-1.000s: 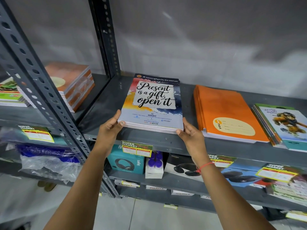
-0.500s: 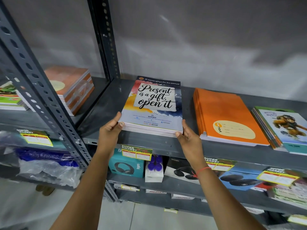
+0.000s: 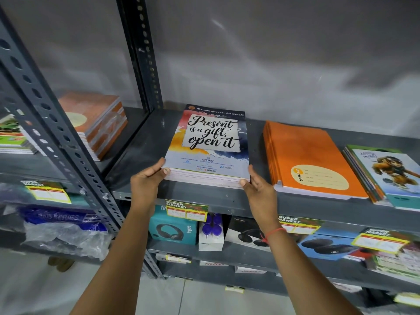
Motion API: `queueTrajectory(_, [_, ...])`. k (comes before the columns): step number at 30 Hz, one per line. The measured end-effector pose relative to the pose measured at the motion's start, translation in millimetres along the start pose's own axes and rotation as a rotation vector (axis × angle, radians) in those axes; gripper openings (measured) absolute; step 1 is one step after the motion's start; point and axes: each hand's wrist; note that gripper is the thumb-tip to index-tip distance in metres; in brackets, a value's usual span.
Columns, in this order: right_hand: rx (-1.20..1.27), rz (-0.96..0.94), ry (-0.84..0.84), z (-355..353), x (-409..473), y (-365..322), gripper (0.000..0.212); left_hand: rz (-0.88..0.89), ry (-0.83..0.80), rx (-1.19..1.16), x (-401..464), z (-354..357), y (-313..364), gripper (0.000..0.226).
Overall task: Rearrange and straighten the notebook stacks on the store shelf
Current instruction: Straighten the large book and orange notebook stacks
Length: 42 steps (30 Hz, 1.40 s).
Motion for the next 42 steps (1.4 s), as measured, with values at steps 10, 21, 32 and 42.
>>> queueTrajectory(10, [0.116,0.045,-0.001,-2,-2,-3,0.050,-0.009,0.041,-0.035,-2,-1,-1,0.038])
queueTrajectory(21, [0.131,0.050,-0.007,-2,-2,-3,0.049,0.016,0.033,-0.045,-6,-1,-4,0.037])
queueTrajectory(32, [0.066,0.032,0.023,-3,-3,-2,0.046,0.056,0.069,-0.034,-5,2,-6,0.037])
queueTrajectory(42, [-0.028,-0.143,0.021,-88,-20,-7,0.043,0.386,0.223,0.213,-87,90,14,0.031])
Point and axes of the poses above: each hand's wrist, its own x-axis towards the middle knuckle, its own z-axis out of the palm, y = z × x, and after that the axes turned 4 degrees about z, right-handed
